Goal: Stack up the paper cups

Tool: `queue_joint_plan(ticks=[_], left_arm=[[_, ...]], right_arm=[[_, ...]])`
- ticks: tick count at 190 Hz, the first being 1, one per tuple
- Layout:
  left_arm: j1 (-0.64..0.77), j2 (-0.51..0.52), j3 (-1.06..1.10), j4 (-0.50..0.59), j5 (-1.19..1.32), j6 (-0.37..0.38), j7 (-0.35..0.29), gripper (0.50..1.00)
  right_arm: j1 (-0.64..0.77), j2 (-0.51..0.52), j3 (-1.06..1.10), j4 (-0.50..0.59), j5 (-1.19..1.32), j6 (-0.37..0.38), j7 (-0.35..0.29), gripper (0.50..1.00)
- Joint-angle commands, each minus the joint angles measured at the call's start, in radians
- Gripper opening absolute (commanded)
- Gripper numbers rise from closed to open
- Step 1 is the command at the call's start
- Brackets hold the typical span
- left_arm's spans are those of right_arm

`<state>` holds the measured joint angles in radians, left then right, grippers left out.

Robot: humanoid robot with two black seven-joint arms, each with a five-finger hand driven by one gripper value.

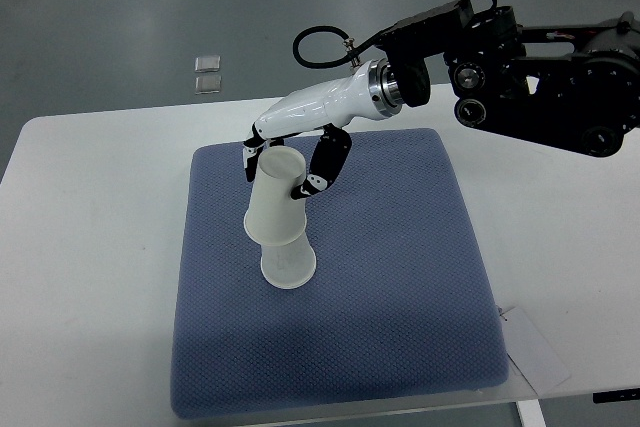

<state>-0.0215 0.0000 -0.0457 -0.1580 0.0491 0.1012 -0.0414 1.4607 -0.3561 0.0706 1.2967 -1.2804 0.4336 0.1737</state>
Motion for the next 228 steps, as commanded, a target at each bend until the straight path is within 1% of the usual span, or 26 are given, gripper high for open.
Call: queue_joint_plan(ticks=[1,33,106,117,121,122,126,132,166,178,191,210,218,220,228], left_arm=[[0.000,0.000,0.000,0.000,0.000,0.000,0.000,1.000],[0.000,0.000,0.000,0.000,0.000,0.000,0.000,1.000],[0.000,0.000,0.000,0.000,0.000,0.000,0.000,1.000],[0.000,0.000,0.001,0.000,0.000,0.000,0.000,1.000],[0.000,0.000,0.000,0.000,0.000,0.000,0.000,1.000],[0.000,0.000,0.000,0.000,0.000,0.000,0.000,1.000],[0.000,0.000,0.000,0.000,0.000,0.000,0.000,1.000],[0.000,0.000,0.001,0.000,0.000,0.000,0.000,1.000],[0.000,0.000,0.000,0.000,0.000,0.000,0.000,1.000],[0.000,0.000,0.000,0.000,0.000,0.000,0.000,1.000],[0.000,0.000,0.001,0.000,0.000,0.000,0.000,1.000],[0.000,0.000,0.000,0.000,0.000,0.000,0.000,1.000],[0.000,0.000,0.000,0.000,0.000,0.000,0.000,1.000],[0.000,0.000,0.000,0.000,0.000,0.000,0.000,1.000],[0.000,0.000,0.000,0.000,0.000,0.000,0.000,1.000]], right_arm=[[0.001,-0.001,0.002,0.001,0.006,0.008,0.000,0.754],[0.001,-0.006,0.002,0.001,0.012,0.011,0.001,0.772],[0.000,-0.011,0.002,0.033,0.015,0.059,0.004,0.774],[0.000,-0.012,0.002,0.036,0.015,0.060,0.004,0.793],[0.000,-0.014,0.003,0.036,0.015,0.060,0.004,0.809],[0.000,-0.014,0.003,0.036,0.015,0.060,0.004,0.821],[0.000,-0.015,0.005,0.035,0.015,0.059,0.004,0.842],[0.001,-0.018,0.005,0.035,0.016,0.059,0.004,0.854],[-0.002,-0.061,0.017,0.016,0.044,0.039,0.003,0.860],[-0.019,-0.087,0.037,-0.016,0.078,0.011,0.001,0.860],[-0.068,-0.106,0.064,-0.051,0.118,-0.026,-0.002,0.860],[-0.178,-0.124,0.129,-0.139,0.190,-0.098,-0.022,0.860],[-0.243,-0.118,0.164,-0.198,0.223,-0.141,-0.031,0.860],[-0.275,-0.112,0.184,-0.229,0.245,-0.165,-0.034,0.860],[-0.332,-0.100,0.221,-0.283,0.291,-0.219,-0.036,0.860]])
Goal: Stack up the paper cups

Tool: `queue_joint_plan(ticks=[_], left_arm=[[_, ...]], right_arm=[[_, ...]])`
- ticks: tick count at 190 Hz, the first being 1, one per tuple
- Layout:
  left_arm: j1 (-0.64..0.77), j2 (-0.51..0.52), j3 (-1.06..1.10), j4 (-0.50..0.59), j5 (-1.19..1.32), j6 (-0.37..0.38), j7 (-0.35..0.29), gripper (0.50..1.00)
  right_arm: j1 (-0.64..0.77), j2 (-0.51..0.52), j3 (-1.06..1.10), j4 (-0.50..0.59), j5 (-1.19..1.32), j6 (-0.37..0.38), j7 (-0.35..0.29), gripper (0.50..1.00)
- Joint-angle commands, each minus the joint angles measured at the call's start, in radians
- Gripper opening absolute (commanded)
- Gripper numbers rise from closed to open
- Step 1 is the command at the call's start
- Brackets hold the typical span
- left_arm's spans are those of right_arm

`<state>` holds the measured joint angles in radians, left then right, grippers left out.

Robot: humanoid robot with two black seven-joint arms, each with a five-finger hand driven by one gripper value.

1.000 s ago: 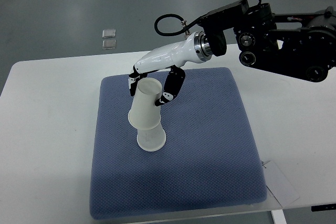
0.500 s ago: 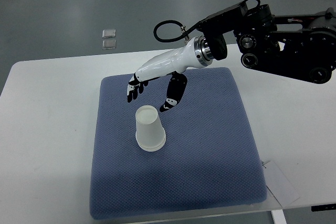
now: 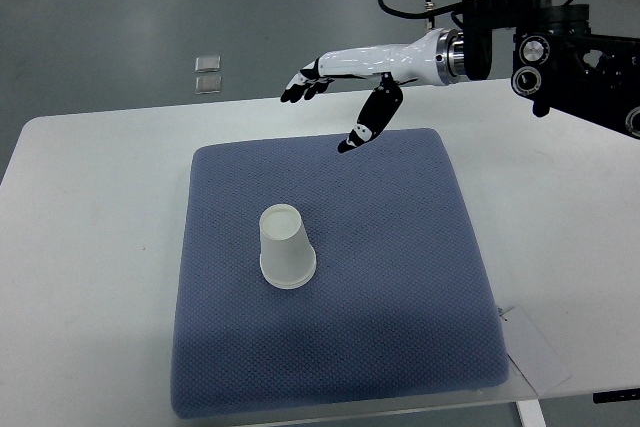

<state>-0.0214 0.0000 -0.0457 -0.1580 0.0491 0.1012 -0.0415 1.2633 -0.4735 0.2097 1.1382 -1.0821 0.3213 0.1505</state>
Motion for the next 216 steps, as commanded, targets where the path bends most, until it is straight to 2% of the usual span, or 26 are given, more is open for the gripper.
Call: queue_joint_plan(ticks=[1,36,65,82,88,94,129,169,216], left_arm=[[0.000,0.000,0.000,0.000,0.000,0.000,0.000,1.000],[0.000,0.000,0.000,0.000,0.000,0.000,0.000,1.000],[0.000,0.000,0.000,0.000,0.000,0.000,0.000,1.000],[0.000,0.000,0.000,0.000,0.000,0.000,0.000,1.000],[0.000,0.000,0.000,0.000,0.000,0.000,0.000,1.000],[0.000,0.000,0.000,0.000,0.000,0.000,0.000,1.000],[0.000,0.000,0.000,0.000,0.000,0.000,0.000,1.000],[0.000,0.000,0.000,0.000,0.000,0.000,0.000,1.000],[0.000,0.000,0.000,0.000,0.000,0.000,0.000,1.000]], right_arm=[[-0.134,0.018,0.082,-0.124,0.093,-0.107,-0.012,0.860],[-0.266,0.061,0.135,-0.256,0.379,-0.318,-0.014,0.860],[-0.312,0.062,0.138,-0.301,0.590,-0.407,-0.012,0.860],[-0.332,0.062,0.158,-0.318,0.697,-0.418,-0.012,0.864],[-0.346,0.059,0.180,-0.318,0.749,-0.416,-0.012,0.905],[-0.358,0.058,0.197,-0.319,0.780,-0.418,-0.012,0.913],[-0.421,0.061,0.301,-0.330,0.832,-0.433,-0.011,0.913],[-0.509,0.110,0.461,-0.364,0.831,-0.435,-0.005,0.913],[-0.555,0.147,0.508,-0.364,0.823,-0.455,0.001,0.913]])
